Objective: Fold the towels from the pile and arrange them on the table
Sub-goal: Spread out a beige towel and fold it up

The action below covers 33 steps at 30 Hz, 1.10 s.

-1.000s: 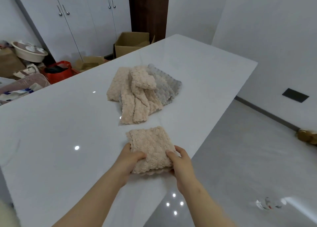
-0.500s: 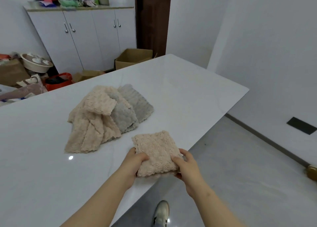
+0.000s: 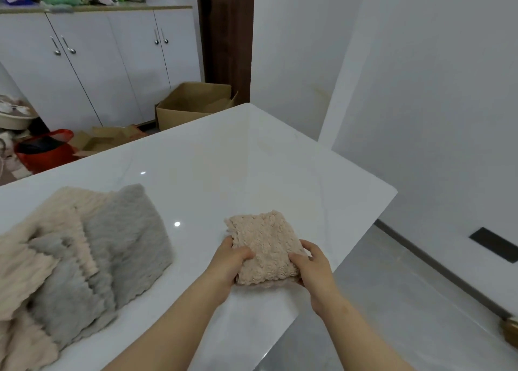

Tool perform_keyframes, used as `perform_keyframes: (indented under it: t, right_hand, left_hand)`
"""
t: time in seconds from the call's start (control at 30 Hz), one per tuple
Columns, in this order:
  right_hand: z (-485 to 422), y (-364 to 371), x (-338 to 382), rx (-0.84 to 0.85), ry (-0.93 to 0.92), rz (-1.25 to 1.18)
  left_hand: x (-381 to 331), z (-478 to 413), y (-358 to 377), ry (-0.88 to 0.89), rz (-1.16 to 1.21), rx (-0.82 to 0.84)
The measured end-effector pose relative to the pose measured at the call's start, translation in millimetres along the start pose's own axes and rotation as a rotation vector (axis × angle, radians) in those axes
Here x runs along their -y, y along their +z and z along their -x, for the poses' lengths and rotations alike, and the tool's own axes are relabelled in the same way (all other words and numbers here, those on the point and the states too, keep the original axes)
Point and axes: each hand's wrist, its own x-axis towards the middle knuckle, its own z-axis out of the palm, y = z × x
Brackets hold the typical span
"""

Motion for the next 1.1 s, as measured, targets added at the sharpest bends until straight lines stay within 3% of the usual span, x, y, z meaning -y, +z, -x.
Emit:
perform_keyframes:
  t: [0.13, 0.37, 0.73, 0.9, 1.1]
  right_hand:
    - [-60.8, -47.0, 24.4, 0.05, -0.033, 0.07]
    - [-137.8, -116.3, 45.8, 0.187, 0.036, 0.185]
    - [-188.7, -156.2, 50.5, 0.235, 0.017, 0.297]
    - [-194.5, -153.0, 53.3, 0.253, 0.012, 0.397]
    - [-187.0, -134.9, 72.8, 0.106, -0.154, 0.421]
  left_hand:
    - [-7.9, -39.8, 52.1, 0.001, 0.02, 0.001]
    - [-5.0, -72.4, 138.3, -0.035, 0.105, -0.162]
    - [6.2, -92.4, 188.2, -0.07, 0.186, -0.35]
    - [4.9, -95.6, 188.2, -0.024, -0.207, -0.582]
    - [-11.9, -86.0, 176.2, 0.07, -0.36, -0.614]
